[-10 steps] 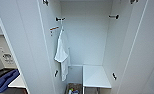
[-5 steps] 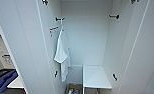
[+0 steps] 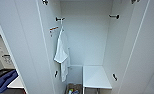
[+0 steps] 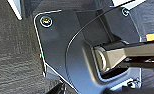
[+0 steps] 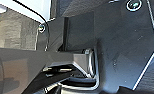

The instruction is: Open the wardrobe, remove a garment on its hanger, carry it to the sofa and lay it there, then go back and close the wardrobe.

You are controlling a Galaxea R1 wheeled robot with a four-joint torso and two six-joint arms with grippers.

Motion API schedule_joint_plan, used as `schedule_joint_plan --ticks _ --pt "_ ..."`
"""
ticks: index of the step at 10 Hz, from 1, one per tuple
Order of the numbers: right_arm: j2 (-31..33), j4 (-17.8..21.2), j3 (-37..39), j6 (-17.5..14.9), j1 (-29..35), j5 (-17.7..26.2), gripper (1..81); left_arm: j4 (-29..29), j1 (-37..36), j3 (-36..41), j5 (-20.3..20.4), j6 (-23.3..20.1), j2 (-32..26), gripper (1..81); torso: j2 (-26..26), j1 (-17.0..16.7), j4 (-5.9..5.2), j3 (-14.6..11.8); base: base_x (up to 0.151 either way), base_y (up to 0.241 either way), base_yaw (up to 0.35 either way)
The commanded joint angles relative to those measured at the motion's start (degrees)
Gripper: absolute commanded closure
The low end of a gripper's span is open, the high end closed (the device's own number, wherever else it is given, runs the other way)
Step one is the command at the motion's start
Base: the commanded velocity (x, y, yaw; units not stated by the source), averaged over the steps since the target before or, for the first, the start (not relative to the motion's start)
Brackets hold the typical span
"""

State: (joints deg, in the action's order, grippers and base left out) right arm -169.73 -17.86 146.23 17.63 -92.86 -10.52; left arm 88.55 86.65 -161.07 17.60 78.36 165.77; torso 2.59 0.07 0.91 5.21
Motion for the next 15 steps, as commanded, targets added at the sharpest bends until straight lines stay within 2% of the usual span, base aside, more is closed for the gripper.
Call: schedule_joint_plan --ticks 1,2,5,7,8,9,10,11,12,13,14,15 --pt "12.5 0.2 -14.2 0.4 2.0 1.9 1.0 -6.3 -3.3 -0.5 3.0 1.3 -5.3 1.0 0.0 0.0 0.00 0.0 0.000 0.000 0.000" --pt "13.5 0.1 -14.6 0.5 2.0 1.8 1.0 -8.3 -2.9 -0.6 2.0 2.7 -6.0 1.0 0.0 0.0 0.00 0.0 0.000 0.000 0.000" --pt "14.1 0.3 -14.9 0.5 2.1 0.8 1.0 -9.0 1.6 -1.2 2.3 3.0 -8.1 1.0 0.0 0.0 0.00 0.0 0.000 0.000 0.000" --pt "16.9 0.5 -17.8 0.6 2.9 0.8 1.0 -12.5 2.6 -1.1 3.1 0.7 -10.3 1.0 0.0 0.0 0.00 0.0 0.000 0.000 0.000" --pt "19.6 0.4 -21.0 0.7 3.3 0.6 1.0 -17.6 2.9 -1.3 3.3 -3.0 -10.9 1.0 0.0 0.0 0.00 0.0 0.000 0.000 0.000" --pt "23.9 0.5 -25.7 1.6 3.8 -1.6 1.0 -26.1 3.2 -1.1 2.4 -12.3 -11.2 1.0 0.0 0.0 0.00 0.0 0.000 0.000 0.000" --pt "27.1 0.6 -28.9 2.9 4.6 -2.6 1.0 -32.7 3.5 -0.9 0.0 -17.4 -11.0 1.0 0.0 0.0 0.00 0.0 0.000 0.000 0.000" --pt "30.0 0.6 -31.5 4.3 5.4 -2.7 1.0 -39.8 3.4 0.0 -3.2 -25.0 -10.3 1.0 0.0 0.0 0.00 0.0 0.000 0.000 0.000" --pt "31.8 0.7 -32.8 5.3 6.2 -2.7 1.0 -53.6 3.1 3.2 -7.6 -41.5 -9.7 1.0 0.0 0.0 0.00 0.0 0.000 0.000 0.000" --pt "32.2 0.7 -32.8 5.9 6.8 -2.7 1.0 -65.0 3.0 8.6 -8.5 -55.3 -11.0 1.0 0.0 0.0 0.00 0.0 0.000 0.000 0.000" --pt "32.9 0.7 -32.3 7.1 7.6 -2.7 1.0 -76.7 1.9 18.1 -8.4 -67.2 -15.3 1.0 0.0 0.0 0.00 0.0 0.000 0.000 0.000" --pt "34.2 0.6 -32.7 8.5 8.8 -2.7 1.0 -81.9 0.7 27.3 -8.2 -69.7 -21.3 1.0 0.0 0.0 0.00 0.0 0.000 0.000 0.000"
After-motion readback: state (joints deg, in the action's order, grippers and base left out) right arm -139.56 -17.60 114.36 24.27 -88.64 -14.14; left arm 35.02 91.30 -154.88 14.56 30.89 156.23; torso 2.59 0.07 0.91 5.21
